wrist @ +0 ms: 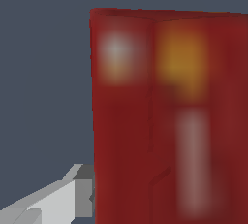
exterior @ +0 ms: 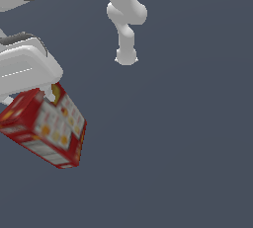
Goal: Pick up the object and move it to a goal position.
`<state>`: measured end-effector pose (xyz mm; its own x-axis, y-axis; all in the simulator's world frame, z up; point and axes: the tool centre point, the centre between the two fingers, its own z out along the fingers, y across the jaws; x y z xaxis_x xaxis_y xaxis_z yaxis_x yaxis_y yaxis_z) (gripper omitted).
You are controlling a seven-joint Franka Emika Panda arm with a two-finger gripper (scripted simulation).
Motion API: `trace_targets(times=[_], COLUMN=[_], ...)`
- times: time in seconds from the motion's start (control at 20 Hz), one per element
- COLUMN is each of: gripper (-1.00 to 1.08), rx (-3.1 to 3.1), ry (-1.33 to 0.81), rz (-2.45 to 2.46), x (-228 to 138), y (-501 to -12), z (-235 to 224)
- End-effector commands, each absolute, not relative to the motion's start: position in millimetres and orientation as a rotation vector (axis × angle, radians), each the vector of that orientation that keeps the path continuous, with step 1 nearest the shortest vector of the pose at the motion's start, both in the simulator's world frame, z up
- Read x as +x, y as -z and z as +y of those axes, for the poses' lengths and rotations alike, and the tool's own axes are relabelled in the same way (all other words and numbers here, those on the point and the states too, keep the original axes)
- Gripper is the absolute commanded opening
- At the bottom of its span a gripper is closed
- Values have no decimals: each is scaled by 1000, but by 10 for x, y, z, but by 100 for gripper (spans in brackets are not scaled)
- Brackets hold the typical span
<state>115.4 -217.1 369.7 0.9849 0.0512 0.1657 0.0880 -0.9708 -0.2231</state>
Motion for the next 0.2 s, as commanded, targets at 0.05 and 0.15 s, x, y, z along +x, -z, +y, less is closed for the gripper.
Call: trace_targets(times=[0.05, 0.15], gripper=[-100, -100], rx=[-2898, -2898], ry=[236, 236], rz=[-109, -110], x=[1165, 1166], y=[-3715, -3716], z=[-2179, -2180])
